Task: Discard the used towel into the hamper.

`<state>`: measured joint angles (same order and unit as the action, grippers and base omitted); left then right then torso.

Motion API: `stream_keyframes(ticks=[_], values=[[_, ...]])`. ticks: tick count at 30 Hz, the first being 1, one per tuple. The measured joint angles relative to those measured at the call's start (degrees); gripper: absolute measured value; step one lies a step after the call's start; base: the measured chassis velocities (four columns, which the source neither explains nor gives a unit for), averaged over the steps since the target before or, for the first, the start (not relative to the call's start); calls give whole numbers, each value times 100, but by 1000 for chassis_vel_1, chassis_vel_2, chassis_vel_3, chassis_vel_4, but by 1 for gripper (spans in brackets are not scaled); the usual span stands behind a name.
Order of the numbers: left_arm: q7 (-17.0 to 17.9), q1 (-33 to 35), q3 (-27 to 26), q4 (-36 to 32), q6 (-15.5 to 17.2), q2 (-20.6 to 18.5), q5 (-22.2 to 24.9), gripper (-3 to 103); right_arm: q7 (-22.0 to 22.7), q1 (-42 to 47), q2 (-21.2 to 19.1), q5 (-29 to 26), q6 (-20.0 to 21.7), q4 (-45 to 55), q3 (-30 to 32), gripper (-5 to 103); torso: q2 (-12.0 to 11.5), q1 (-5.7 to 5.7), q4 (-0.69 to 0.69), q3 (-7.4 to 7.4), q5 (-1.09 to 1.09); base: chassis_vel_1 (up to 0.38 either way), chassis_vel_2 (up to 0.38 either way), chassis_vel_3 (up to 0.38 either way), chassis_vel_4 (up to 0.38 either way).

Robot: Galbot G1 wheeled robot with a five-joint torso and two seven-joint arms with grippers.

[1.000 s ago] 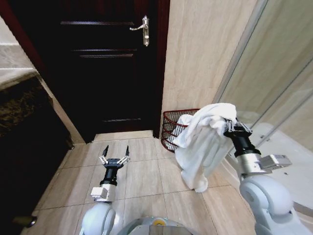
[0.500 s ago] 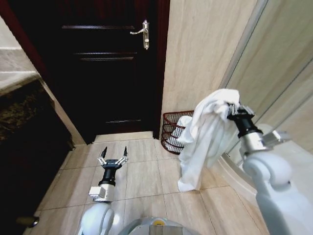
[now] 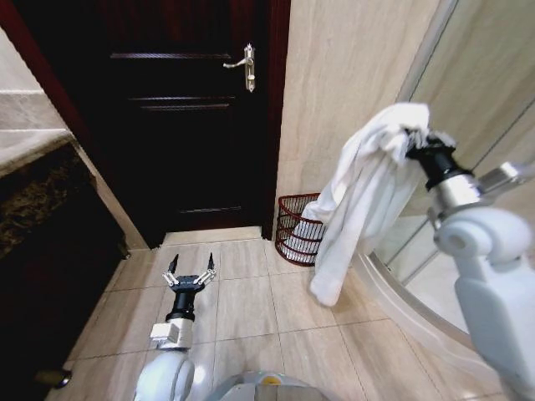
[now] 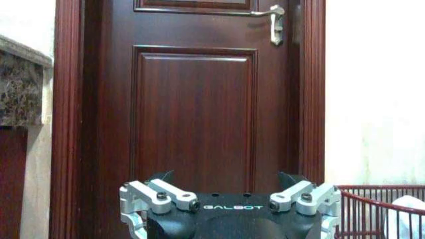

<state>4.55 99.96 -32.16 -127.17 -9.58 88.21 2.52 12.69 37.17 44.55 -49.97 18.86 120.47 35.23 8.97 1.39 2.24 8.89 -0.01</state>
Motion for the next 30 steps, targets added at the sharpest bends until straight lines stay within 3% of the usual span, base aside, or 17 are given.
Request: stream_keyframes(ticks=[8,17,24,30], values=[[19,-26,-55,-23,15,-38,71,100,269,-1073,-464,-735,158,-422,-485,10,183,38,0,145,2,0,0,0,0],[116,-49,-38,-5,13,-62,79,100,190,-1953,-551,-821,166,-808,-1052,10,385,90,-1,296,2,0,0,0,0],[99,-42,-63,-11,10,-107,97,100,173,-2655,-470,-931,195,-1230,-1577,10,531,135,-1,396,-1,0,0,0,0],[77,-42,-78,-3,17,-113,103,100,150,-3551,-85,-814,200,-1947,-2235,10,678,180,0,501,2,0,0,0,0]])
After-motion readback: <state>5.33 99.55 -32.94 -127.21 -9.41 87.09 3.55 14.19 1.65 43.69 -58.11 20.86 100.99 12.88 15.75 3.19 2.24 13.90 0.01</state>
